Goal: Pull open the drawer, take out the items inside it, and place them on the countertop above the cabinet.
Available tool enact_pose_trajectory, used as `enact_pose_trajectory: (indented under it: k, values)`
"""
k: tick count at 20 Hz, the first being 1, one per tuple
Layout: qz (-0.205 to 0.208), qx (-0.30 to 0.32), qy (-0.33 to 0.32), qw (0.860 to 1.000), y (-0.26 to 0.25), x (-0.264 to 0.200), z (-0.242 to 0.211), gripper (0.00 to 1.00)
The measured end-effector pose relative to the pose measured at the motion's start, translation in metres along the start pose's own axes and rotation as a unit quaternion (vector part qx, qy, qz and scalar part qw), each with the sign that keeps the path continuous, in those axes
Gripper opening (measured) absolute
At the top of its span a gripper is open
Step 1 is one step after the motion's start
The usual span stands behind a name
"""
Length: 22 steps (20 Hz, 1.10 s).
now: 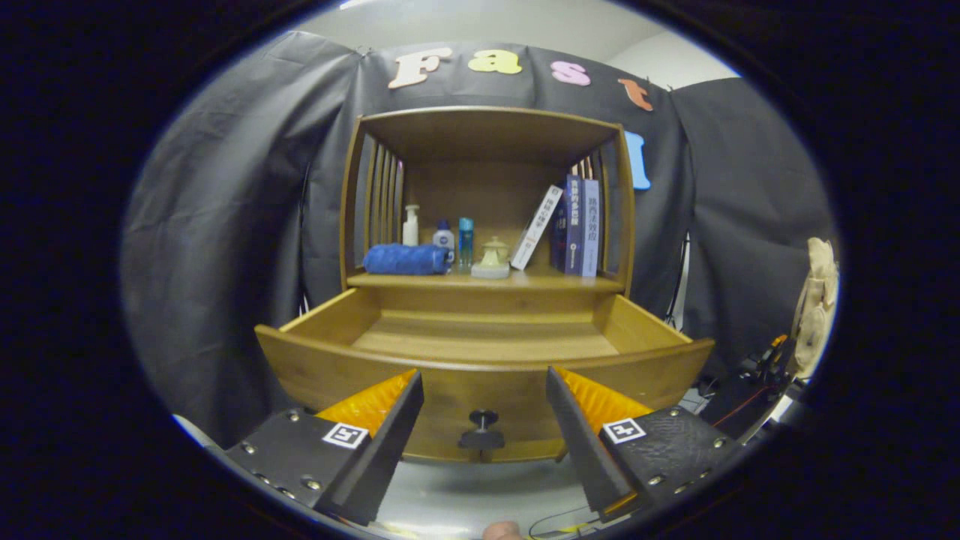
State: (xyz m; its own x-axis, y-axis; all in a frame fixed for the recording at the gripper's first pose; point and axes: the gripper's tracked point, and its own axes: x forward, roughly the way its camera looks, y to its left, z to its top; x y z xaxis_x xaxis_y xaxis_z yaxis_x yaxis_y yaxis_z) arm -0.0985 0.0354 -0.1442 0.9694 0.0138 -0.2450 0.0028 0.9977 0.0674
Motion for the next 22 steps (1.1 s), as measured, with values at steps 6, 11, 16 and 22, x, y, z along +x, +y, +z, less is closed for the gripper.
enact_pose_trajectory:
  k: [6, 11, 16, 22]
  values:
    - [-0.005, 0.020, 0.032, 0.999, -0.002, 0.035, -0.030, 0.98]
    - [-0.008, 0.015, 0.010, 1.000, -0.008, 0.048, -0.028, 0.99]
    - [-0.004, 0.024, 0.005, 1.000, -0.006, 0.076, -0.020, 0.99]
    - [-0.002, 0.012, 0.013, 1.000, -0.002, 0.157, -0.004, 0.99]
